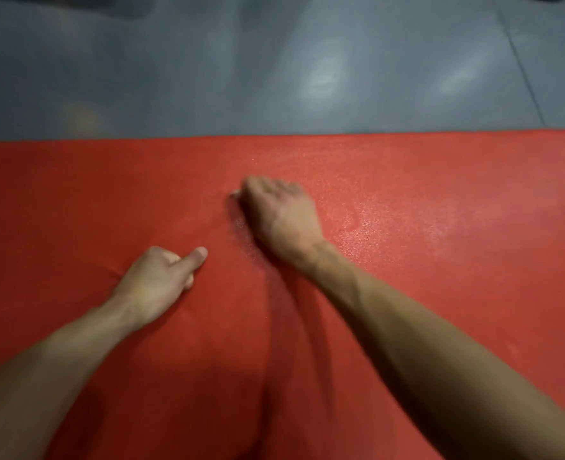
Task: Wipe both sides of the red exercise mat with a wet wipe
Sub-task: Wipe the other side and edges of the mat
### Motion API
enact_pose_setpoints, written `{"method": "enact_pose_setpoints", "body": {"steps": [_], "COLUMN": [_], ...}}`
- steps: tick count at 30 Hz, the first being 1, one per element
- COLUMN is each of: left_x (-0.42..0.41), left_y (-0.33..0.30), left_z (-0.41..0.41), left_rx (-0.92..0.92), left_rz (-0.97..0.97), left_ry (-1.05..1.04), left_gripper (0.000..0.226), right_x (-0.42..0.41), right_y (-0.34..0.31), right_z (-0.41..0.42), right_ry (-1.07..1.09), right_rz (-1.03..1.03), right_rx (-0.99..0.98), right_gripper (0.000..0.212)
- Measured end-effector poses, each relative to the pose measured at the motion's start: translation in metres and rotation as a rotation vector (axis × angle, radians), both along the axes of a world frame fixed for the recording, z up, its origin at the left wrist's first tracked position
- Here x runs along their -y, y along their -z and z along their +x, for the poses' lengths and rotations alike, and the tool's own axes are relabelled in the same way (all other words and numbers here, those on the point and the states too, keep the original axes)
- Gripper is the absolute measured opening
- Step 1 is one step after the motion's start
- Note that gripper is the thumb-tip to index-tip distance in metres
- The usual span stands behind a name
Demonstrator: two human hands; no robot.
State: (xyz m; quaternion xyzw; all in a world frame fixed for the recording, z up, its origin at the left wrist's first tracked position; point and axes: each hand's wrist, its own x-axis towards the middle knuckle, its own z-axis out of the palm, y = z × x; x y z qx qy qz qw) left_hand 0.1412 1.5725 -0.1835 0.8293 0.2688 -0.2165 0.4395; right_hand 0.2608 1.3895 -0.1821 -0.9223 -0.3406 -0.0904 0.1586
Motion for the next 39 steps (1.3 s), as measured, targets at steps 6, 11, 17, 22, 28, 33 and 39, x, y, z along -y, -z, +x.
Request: {"method": "enact_pose_setpoints", "body": {"steps": [6,11,17,22,28,33,39], "left_x": [0.001,-0.001,0.0,0.002,0.001,0.002,0.003], "left_y": [-0.001,0.002,0.003,0.001,0.0,0.001,-0.003], "left_z": [0.001,0.001,0.002,0.001,0.001,0.001,0.0], "left_rx": [0.004,0.0,-0.018,-0.003,-0.026,-0.018,-0.024], "left_rz": [0.012,-0.015,-0.035,-0.004,-0.011,-0.01,0.023], "left_ry": [-0.003,-0.019,-0.017,-0.02,-0.051,-0.057,-0.028], "left_gripper": [0.066,0.07,0.07,0.069,0.065,0.064,0.062], "right_x": [0.185,0.105,-0.032,0.116,0.131,-0.011,0.06], "right_y": [-0.022,-0.013,-0.007,-0.009,-0.01,0.002,0.004], "right_z": [0.063,0.034,-0.038,0.032,0.028,-0.049,-0.008], "right_ry": [0.663,0.554,-0.147,0.393,0.604,0.12,0.187], "right_rz": [-0.144,-0.084,-0.073,-0.168,-0.15,-0.085,-0.083], "right_rx": [-0.102,-0.137,-0.051,-0.043,-0.091,-0.066,-0.022], "right_gripper": [0.027,0.008,0.018,0.012,0.01,0.013,0.021]}}
